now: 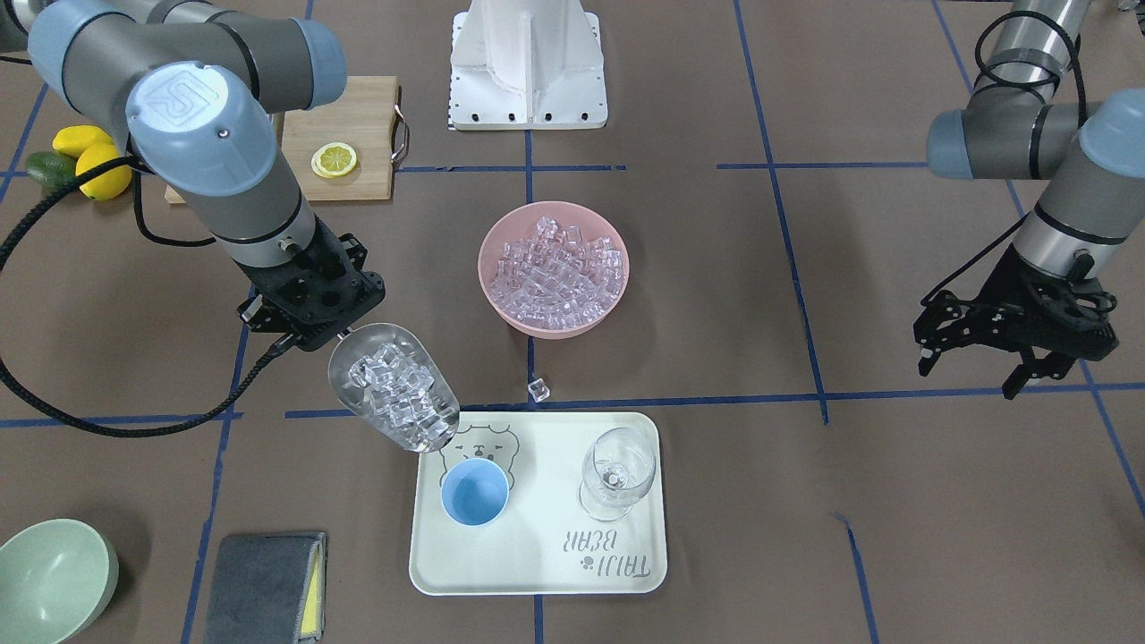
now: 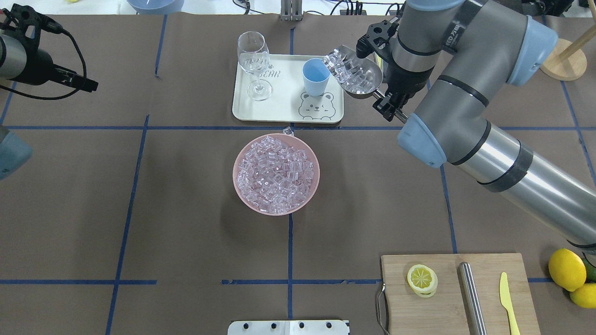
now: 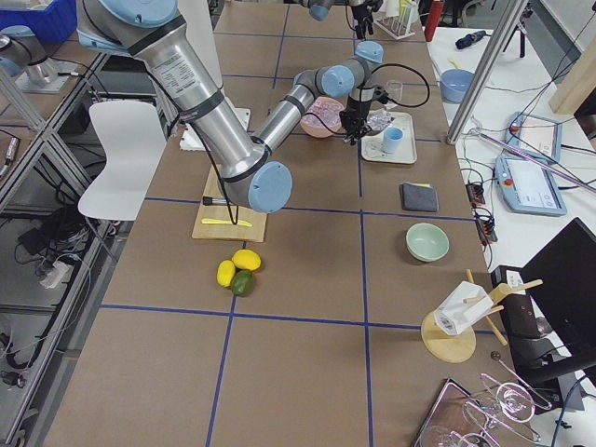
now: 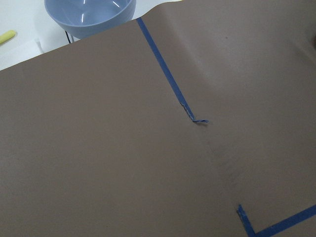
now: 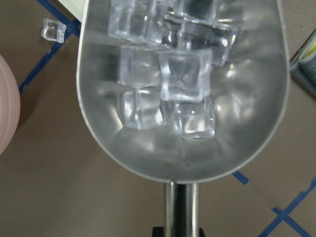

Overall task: Put ice in cup with scoop
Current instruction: 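Carry the filled scoop with the right gripper over the blue cup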

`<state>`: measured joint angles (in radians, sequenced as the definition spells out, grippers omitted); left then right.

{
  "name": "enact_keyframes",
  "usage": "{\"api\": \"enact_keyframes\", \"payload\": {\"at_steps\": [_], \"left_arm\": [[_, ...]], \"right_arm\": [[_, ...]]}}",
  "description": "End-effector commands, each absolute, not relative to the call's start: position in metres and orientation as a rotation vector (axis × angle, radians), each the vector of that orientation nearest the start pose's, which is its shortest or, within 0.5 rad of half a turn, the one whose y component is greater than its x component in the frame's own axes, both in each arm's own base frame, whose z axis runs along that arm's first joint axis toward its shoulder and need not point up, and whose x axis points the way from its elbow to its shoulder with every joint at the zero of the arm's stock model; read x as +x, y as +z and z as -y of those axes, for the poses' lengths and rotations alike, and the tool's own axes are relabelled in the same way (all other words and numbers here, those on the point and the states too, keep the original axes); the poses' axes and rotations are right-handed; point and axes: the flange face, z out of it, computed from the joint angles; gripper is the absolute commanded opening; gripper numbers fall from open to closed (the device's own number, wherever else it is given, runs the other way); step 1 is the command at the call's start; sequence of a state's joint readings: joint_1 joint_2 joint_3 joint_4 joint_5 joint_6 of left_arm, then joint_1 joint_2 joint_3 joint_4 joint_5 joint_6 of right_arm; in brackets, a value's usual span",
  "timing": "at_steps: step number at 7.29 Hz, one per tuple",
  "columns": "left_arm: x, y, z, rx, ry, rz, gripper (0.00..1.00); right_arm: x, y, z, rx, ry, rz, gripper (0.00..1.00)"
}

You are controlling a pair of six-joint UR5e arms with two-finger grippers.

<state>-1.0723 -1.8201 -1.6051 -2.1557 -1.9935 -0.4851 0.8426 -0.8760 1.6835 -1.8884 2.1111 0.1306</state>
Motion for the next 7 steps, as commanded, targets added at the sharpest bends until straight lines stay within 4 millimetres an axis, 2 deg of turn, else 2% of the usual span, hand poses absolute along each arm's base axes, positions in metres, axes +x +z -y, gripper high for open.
{"api": "enact_keyframes", "payload": {"at_steps": [1,2,4,5,6,7], "left_arm": [[0.198,0.453,0.589,0.559,0.173,-0.741,1.00],[0.195,0.460,0.589,0.536,0.192,-0.717,1.00],[0.176,0.465,0.596,0.518,0.222,-0.668,1.00],[0.170,0.467,0.596,0.519,0.217,-0.663,1.00],[0.170,0.468,0.596,0.512,0.219,-0.671,1.00],[0.170,0.469,0.594,0.486,0.233,-0.716,1.00]], "right_arm": [[-0.401,0.238,0.560,0.192,-0.718,0.687,0.00],[-0.408,0.239,0.565,0.172,-0.722,0.676,0.00],[-0.416,0.243,0.573,0.153,-0.724,0.667,0.00],[-0.427,0.240,0.586,0.136,-0.729,0.658,0.00],[-0.432,0.245,0.593,0.117,-0.743,0.645,0.00],[-0.428,0.241,0.595,0.109,-0.775,0.616,0.00]]}}
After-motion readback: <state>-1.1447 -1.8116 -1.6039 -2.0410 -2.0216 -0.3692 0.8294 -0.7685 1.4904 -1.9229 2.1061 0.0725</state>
